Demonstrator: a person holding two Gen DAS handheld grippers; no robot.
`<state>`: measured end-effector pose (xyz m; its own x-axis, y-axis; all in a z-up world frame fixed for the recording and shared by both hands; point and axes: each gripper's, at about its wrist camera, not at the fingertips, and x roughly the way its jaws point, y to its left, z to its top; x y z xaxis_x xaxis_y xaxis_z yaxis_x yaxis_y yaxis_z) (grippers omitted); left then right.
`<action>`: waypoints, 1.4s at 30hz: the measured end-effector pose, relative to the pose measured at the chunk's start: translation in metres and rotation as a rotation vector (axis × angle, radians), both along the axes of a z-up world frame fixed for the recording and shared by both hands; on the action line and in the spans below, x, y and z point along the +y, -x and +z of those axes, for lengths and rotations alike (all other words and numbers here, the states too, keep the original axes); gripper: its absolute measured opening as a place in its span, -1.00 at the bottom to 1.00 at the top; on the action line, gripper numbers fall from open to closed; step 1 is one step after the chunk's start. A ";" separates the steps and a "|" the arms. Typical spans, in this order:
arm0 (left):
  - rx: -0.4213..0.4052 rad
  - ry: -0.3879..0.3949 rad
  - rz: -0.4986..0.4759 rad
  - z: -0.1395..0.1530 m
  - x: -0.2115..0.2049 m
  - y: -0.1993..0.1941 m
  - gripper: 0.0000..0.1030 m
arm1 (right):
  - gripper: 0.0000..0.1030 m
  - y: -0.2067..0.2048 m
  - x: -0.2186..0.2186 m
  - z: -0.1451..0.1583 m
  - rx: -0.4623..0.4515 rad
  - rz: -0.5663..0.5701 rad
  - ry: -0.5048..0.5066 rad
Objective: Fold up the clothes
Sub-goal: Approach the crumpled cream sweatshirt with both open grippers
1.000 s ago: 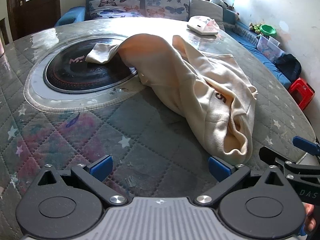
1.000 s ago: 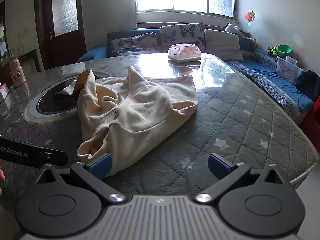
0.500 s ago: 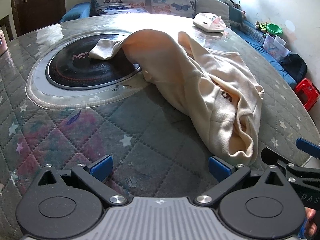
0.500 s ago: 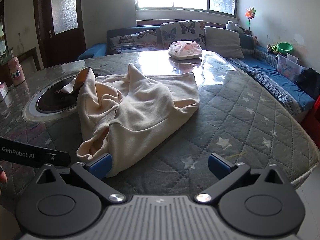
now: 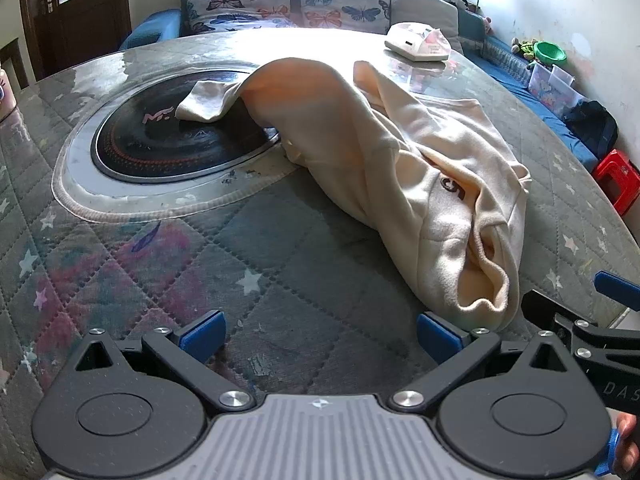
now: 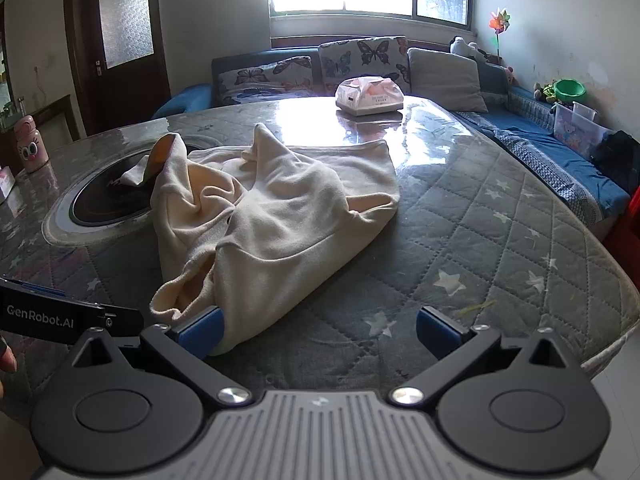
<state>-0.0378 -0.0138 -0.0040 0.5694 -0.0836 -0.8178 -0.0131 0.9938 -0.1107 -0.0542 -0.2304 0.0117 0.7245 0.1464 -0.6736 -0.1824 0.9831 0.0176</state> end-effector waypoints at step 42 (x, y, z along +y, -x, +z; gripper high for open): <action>0.007 -0.032 -0.019 -0.001 -0.006 -0.009 1.00 | 1.00 -0.005 0.009 -0.006 0.025 0.020 0.005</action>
<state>-0.0287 -0.0202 -0.0055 0.5624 -0.0679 -0.8241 0.0051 0.9969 -0.0787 -0.0497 -0.2210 0.0058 0.7045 0.1569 -0.6921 -0.2012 0.9794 0.0173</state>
